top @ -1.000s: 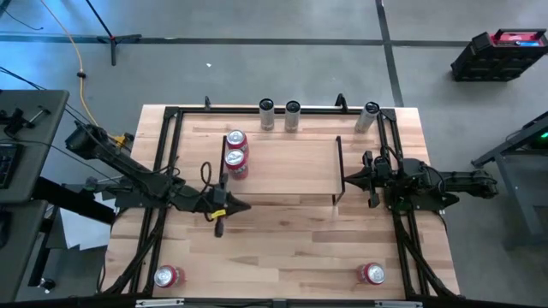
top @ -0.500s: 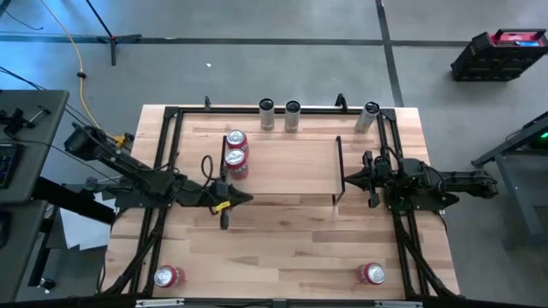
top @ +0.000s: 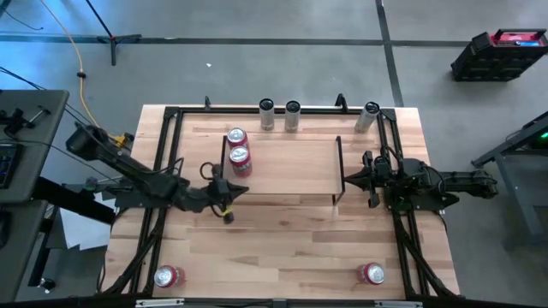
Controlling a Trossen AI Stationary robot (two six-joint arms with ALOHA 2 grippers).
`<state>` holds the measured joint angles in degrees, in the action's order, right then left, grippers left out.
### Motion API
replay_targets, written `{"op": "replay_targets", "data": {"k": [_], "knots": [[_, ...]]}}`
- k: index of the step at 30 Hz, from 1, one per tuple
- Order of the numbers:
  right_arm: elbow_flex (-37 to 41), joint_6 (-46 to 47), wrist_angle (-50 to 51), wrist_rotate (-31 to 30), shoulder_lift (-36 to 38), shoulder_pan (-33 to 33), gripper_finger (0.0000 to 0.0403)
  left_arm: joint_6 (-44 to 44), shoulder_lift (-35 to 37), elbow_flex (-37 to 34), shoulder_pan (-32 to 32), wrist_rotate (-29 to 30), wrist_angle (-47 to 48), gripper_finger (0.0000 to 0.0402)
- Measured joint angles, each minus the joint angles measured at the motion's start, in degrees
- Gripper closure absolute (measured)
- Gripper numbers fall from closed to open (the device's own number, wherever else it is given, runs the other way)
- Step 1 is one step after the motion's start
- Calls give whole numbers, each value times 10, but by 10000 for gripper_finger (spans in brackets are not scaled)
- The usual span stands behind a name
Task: Place canned beverage on shelf
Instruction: Adjust the red soda cans on the shelf
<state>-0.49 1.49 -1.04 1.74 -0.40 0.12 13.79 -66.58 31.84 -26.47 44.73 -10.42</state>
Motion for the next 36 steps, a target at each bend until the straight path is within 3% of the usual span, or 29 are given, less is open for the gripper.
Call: {"op": "replay_targets", "data": {"k": [5, 13, 18, 20, 30, 36], "knots": [[0, 0, 0, 0, 0, 0, 402, 13, 17, -1, -38, 68, -32, 401], [0, 0, 0, 0, 0, 0, 402, -3, 5, -1, -70, 69, -174, 402], [0, 0, 0, 0, 0, 0, 402, -117, -36, 30, -51, 200, -237, 402], [0, 0, 0, 0, 0, 0, 402, -144, -52, 53, -44, 211, -224, 402], [0, 0, 0, 0, 0, 0, 402, -121, -118, 233, -35, 216, 68, 402], [0, 0, 0, 0, 0, 0, 402, -136, -157, 363, -12, 162, 280, 402]]}}
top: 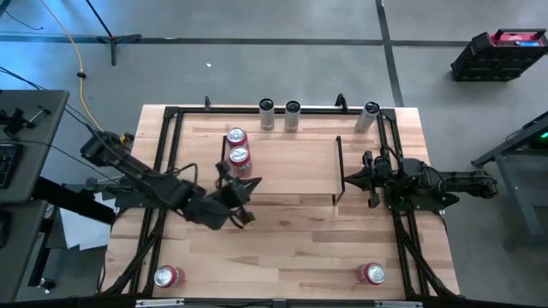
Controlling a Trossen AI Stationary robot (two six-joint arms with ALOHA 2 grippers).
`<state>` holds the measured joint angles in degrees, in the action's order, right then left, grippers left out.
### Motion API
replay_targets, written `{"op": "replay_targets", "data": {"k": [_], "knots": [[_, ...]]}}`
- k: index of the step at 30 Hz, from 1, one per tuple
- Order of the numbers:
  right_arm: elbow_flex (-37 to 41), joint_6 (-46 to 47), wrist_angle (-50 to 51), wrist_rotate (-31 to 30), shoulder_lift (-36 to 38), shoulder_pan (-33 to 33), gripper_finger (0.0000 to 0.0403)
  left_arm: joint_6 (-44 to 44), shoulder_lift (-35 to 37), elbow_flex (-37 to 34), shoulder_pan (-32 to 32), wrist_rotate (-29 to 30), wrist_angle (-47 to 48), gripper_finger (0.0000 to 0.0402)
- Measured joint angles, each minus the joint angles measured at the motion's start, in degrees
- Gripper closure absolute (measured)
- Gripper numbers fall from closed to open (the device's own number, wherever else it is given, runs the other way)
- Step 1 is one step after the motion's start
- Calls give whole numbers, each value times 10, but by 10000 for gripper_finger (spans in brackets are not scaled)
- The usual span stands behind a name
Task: Place canned beverage on shelf
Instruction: Adjust the red soda cans on the shelf
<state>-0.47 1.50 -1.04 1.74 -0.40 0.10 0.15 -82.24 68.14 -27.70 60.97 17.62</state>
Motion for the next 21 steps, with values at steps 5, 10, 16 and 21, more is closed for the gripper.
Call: {"op": "replay_targets", "data": {"k": [5, 10, 16, 21], "knots": [[0, 0, 0, 0, 0, 0, 402, 22, -40, 88, 45, -83, 142, 402], [0, 0, 0, 0, 0, 0, 402, 5, -71, 120, 82, -104, 230, 401], [0, 0, 0, 0, 0, 0, 402, -52, -80, 120, 125, -169, 275, 402], [0, 0, 0, 0, 0, 0, 402, -84, -80, 120, 131, -185, 272, 401]]}}
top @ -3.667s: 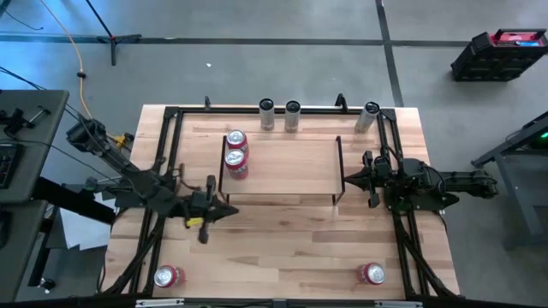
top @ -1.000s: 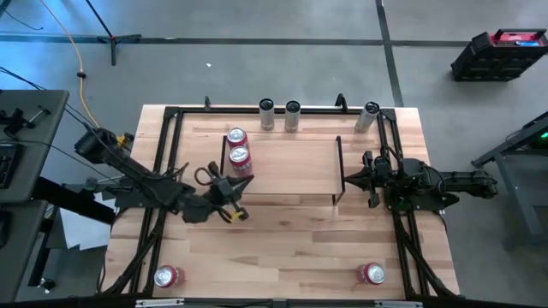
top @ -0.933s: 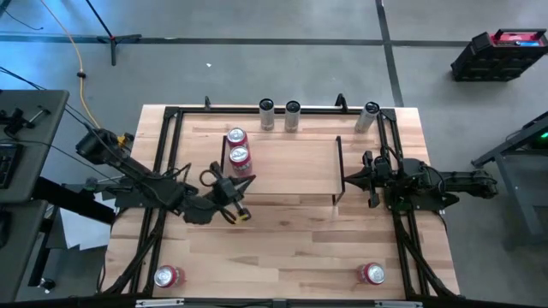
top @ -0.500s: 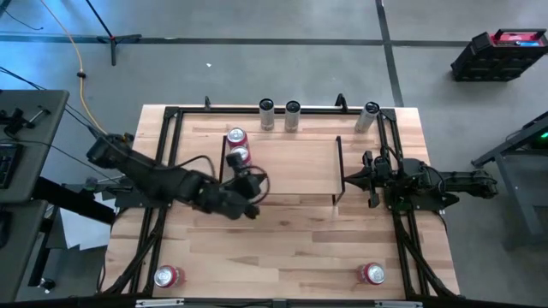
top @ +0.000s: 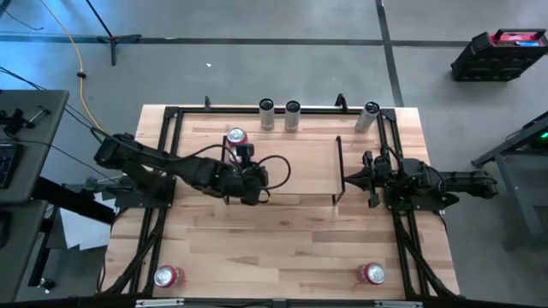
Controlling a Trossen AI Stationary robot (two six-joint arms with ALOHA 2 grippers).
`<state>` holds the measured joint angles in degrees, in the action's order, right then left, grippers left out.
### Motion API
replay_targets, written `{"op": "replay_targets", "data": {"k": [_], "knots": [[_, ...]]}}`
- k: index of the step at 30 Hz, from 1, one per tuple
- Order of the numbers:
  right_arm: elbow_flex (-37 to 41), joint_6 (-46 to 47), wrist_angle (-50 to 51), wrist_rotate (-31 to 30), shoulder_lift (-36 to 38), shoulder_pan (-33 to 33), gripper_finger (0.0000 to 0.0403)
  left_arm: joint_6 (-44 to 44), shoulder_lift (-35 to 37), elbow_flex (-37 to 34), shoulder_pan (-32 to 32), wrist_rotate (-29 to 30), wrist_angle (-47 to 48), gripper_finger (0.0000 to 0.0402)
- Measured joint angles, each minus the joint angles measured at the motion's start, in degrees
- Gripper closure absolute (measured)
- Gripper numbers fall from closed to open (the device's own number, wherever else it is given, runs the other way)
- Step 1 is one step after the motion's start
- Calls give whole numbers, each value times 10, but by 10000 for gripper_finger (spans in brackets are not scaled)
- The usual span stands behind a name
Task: Place canned beverage on shelf
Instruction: Adjust the red soda cans on the shelf
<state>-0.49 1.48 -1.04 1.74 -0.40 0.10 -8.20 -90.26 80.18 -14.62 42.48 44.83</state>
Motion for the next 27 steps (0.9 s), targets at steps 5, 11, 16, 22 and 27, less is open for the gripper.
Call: {"op": "replay_targets", "data": {"k": [5, 11, 16, 22, 27], "knots": [[0, 0, 0, 0, 0, 0, 402, 3, 0, 0, -2, 7, 19, 401], [0, 0, 0, 0, 0, 0, 402, 20, 0, 0, 0, 53, 40, 402], [0, 0, 0, 0, 0, 0, 402, 30, 0, 0, 0, 53, 56, 402], [0, 0, 0, 0, 0, 0, 402, 21, 0, 0, -7, 61, 52, 402], [0, 0, 0, 0, 0, 0, 402, 15, 0, 0, -12, 46, 34, 402]]}}
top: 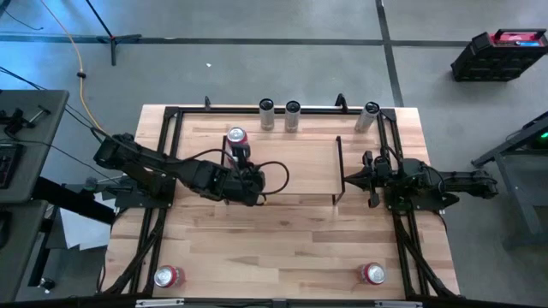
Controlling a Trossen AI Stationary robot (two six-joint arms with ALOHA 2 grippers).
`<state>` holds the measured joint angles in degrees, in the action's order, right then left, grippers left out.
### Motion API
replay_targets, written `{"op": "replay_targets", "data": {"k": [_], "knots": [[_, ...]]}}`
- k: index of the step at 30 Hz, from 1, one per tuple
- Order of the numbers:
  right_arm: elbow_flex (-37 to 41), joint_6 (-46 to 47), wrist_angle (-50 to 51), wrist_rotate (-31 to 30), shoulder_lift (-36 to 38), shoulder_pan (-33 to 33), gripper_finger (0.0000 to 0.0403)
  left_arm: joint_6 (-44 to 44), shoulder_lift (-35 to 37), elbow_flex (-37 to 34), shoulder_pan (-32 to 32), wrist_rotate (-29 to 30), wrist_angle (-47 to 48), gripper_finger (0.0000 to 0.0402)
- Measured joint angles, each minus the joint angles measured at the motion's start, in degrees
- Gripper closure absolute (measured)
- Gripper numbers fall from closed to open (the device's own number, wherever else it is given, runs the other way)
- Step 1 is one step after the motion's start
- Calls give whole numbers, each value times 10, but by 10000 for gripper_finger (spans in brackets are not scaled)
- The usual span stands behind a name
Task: Place canned beverage on shelf
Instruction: Adjust the red soda cans on the shelf
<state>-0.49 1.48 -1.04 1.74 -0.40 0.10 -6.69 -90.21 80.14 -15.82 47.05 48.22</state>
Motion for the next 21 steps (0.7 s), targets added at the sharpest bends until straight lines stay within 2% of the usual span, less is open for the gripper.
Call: {"op": "replay_targets", "data": {"k": [21], "knots": [[0, 0, 0, 0, 0, 0, 402, -35, 0, 0, 39, -4, -15, 401]]}}
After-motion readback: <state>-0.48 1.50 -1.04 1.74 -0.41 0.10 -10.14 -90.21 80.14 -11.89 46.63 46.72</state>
